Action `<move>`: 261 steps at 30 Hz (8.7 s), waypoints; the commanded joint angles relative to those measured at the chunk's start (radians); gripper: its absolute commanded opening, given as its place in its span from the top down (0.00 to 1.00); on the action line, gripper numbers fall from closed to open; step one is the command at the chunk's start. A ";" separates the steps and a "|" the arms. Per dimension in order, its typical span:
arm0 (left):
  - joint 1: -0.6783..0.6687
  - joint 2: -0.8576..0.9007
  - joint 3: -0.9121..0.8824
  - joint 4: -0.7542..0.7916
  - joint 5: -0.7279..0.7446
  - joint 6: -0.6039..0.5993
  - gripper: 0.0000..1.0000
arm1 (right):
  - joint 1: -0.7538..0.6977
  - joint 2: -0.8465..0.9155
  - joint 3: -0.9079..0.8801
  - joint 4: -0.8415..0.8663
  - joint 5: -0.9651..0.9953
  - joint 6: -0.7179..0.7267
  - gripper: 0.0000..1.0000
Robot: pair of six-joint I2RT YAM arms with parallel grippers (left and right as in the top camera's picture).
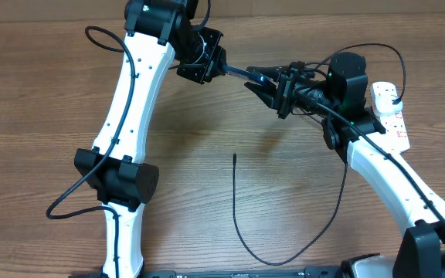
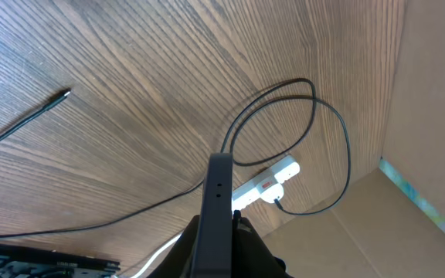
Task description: Plug charger to phone and switch on socket
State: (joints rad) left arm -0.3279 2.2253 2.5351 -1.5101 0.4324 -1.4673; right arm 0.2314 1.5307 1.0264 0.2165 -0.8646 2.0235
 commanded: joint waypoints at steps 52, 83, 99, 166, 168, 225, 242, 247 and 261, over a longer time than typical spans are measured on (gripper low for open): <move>0.288 -0.028 0.014 -0.061 0.218 0.543 0.96 | 0.003 -0.008 0.022 -0.054 0.153 -0.066 0.00; 0.157 -0.028 0.014 -0.059 0.414 1.292 0.96 | 0.005 -0.008 0.022 -0.927 0.631 -1.482 0.00; 0.178 0.034 -0.057 0.029 0.687 1.445 0.96 | 0.225 -0.008 0.022 -0.977 0.786 -1.530 0.00; 0.341 0.274 -0.119 0.475 0.991 1.305 0.96 | 0.481 0.372 0.195 -0.952 0.901 -1.418 0.19; 0.341 0.274 -0.119 0.507 0.989 1.270 0.96 | 0.482 0.399 0.217 -0.972 0.902 -1.418 0.23; 0.447 0.274 -0.119 0.538 1.140 1.192 0.95 | 0.316 0.486 0.299 -0.695 -0.159 -1.472 0.96; 0.472 0.273 -0.116 0.708 1.147 0.928 0.95 | 0.185 0.486 0.299 0.252 -0.458 -0.875 0.96; 0.472 0.273 -0.116 0.988 1.138 0.641 0.96 | 0.184 0.486 0.299 0.525 -0.446 -0.673 0.96; 0.415 0.273 -0.116 1.988 1.088 -0.308 0.96 | 0.132 0.486 0.299 0.759 -0.382 -0.483 0.96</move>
State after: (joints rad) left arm 0.1211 2.5050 2.4081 0.4042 1.5143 -1.4696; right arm 0.3771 2.0132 1.3117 0.9558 -1.2644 1.5127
